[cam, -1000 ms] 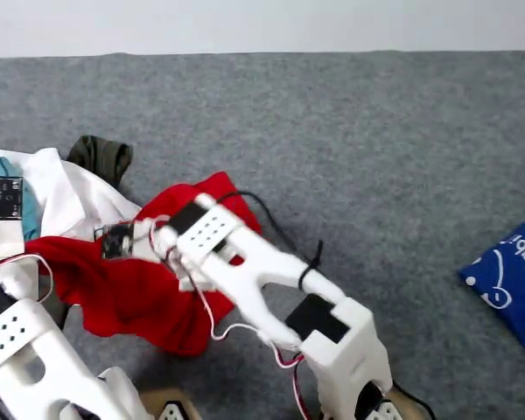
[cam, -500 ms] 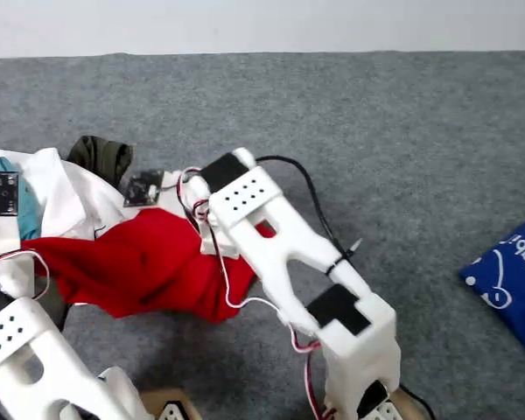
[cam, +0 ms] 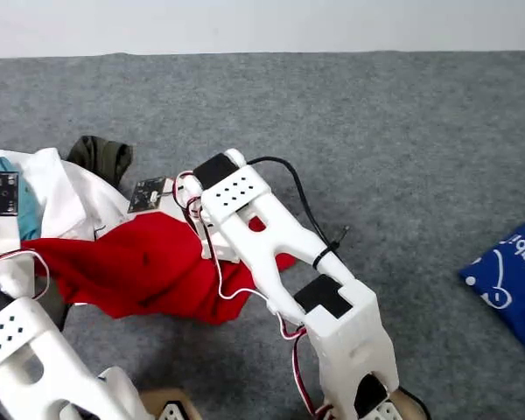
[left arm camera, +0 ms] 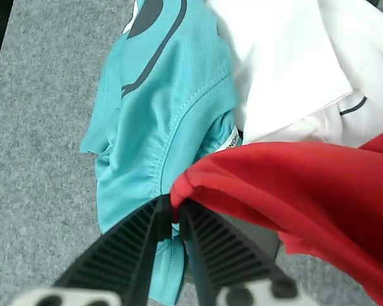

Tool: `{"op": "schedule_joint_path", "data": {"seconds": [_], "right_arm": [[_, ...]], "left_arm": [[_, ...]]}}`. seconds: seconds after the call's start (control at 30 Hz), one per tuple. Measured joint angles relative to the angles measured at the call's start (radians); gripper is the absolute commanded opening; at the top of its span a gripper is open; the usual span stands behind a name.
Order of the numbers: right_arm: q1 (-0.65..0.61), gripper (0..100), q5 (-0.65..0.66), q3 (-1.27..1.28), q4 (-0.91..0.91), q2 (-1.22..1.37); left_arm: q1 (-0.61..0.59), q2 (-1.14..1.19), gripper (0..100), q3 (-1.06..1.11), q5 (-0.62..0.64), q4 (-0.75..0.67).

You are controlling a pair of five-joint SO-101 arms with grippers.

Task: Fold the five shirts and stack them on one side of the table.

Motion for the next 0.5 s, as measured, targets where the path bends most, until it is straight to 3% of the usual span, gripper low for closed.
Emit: {"op": "schedule_joint_path", "data": {"seconds": [0.33, 0.5], "right_arm": [[0.035, 1.0, 0.043, -0.146, 0.103, -0.057], [0.097, 1.0, 0.048, -0.242, 0.126, -0.167]], "left_arm": [[0.005, 0.000, 0, -0.031, 0.000, 0.008], [0.086, 0.000, 0, -0.153, 0.000, 0.135]]}}
